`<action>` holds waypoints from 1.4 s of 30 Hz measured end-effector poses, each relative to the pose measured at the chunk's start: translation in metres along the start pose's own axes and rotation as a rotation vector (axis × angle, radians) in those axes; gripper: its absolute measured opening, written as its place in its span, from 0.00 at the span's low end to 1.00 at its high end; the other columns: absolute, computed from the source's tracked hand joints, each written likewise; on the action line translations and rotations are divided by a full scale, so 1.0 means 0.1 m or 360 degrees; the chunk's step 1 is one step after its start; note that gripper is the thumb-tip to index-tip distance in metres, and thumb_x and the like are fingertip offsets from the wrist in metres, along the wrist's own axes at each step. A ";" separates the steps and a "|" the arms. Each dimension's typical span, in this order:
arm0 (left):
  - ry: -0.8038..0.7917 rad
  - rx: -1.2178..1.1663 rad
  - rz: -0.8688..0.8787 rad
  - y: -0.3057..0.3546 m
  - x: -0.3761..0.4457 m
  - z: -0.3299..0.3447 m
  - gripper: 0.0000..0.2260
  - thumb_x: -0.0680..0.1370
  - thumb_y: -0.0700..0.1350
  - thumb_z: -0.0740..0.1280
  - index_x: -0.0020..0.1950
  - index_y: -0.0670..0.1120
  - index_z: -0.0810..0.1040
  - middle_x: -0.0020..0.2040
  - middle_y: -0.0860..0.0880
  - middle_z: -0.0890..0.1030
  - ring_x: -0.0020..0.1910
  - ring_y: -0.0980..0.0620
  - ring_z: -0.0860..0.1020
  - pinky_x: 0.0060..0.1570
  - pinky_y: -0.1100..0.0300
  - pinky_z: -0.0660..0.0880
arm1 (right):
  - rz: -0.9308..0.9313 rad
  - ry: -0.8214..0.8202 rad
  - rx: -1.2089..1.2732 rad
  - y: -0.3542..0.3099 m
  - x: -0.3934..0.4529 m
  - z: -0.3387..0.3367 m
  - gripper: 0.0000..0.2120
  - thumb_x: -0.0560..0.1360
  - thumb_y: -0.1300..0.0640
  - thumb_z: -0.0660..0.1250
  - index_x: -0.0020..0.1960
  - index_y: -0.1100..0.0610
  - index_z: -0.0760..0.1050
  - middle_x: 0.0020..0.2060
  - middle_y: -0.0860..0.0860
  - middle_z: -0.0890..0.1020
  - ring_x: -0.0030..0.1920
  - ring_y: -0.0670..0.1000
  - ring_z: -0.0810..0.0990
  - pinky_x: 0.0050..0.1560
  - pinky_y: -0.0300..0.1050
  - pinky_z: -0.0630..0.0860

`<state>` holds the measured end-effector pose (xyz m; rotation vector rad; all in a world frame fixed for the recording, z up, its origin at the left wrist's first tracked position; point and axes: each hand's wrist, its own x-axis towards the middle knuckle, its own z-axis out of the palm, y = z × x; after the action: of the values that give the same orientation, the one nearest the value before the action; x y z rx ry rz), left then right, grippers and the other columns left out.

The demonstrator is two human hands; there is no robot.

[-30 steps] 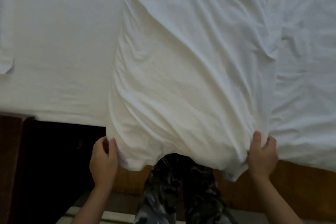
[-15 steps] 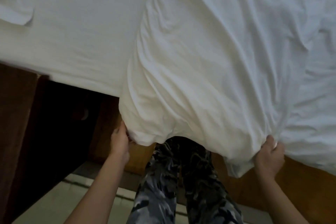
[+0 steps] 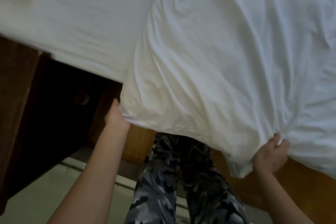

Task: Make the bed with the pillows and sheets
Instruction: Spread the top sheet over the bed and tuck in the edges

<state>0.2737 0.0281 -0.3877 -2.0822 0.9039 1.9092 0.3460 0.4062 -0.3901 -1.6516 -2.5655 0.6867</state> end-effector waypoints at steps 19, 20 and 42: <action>0.0984 0.0994 0.0570 -0.46 -0.25 -0.63 0.16 0.82 0.42 0.58 0.58 0.28 0.74 0.59 0.31 0.77 0.60 0.34 0.75 0.53 0.49 0.70 | -0.0201 -0.0371 -0.0245 0.23 0.10 -0.39 0.19 0.83 0.51 0.54 0.42 0.63 0.70 0.35 0.62 0.74 0.40 0.64 0.75 0.40 0.51 0.65; 0.1017 0.1060 0.0602 -0.41 -0.24 -0.71 0.17 0.82 0.42 0.58 0.56 0.27 0.74 0.58 0.30 0.77 0.59 0.33 0.75 0.52 0.48 0.69 | -0.0171 -0.0407 -0.0225 0.25 0.06 -0.43 0.19 0.83 0.51 0.54 0.43 0.64 0.71 0.36 0.63 0.75 0.40 0.64 0.76 0.40 0.50 0.65; -0.0238 0.2043 0.2895 -0.24 -0.78 2.23 0.22 0.80 0.47 0.60 0.72 0.40 0.67 0.75 0.36 0.62 0.73 0.38 0.61 0.73 0.51 0.55 | -0.1500 -0.0038 0.0000 -2.01 0.83 0.17 0.26 0.74 0.55 0.61 0.71 0.60 0.67 0.70 0.64 0.67 0.71 0.63 0.63 0.71 0.58 0.60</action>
<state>0.0994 0.1856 -0.3565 -0.0041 3.1562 0.7515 0.1316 0.4024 -0.3501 -0.2831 -2.8754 0.5878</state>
